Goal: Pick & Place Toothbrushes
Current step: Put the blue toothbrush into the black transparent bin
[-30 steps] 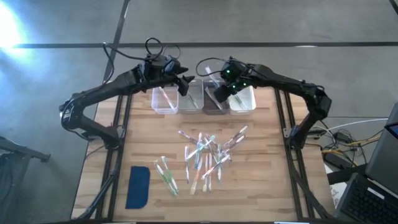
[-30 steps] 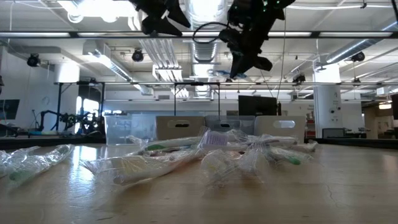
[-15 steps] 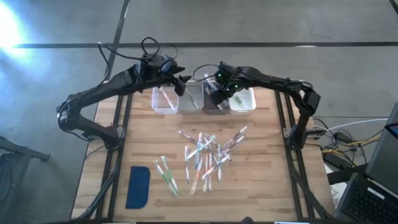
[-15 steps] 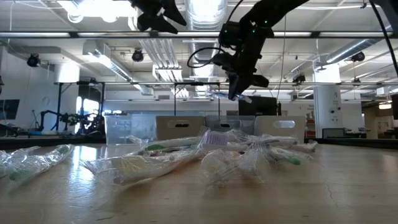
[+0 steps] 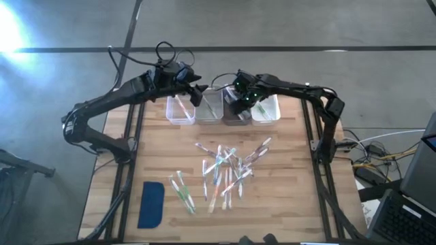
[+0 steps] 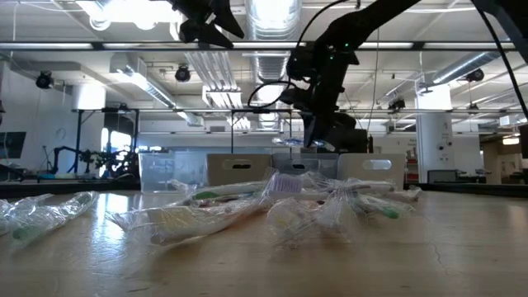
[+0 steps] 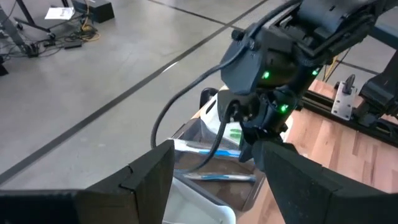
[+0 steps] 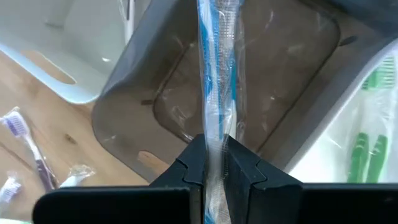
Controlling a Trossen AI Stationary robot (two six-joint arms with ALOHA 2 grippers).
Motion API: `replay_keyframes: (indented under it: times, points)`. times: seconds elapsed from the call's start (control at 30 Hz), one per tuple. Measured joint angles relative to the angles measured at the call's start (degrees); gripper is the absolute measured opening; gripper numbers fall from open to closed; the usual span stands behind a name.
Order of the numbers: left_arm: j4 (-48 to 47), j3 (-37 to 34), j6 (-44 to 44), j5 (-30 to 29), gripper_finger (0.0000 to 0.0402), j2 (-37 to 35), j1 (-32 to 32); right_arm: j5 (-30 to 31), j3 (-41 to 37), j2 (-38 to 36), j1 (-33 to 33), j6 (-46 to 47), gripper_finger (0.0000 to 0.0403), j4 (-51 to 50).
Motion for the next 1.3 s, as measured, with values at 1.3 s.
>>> replay_keyframes:
  times: [1.3]
  points:
    - [-1.68, 0.0, -0.02, 0.02, 0.0248, 0.04, -0.01, -4.22, 0.42, 12.2, -1.92, -1.49, 0.0093, 2.26]
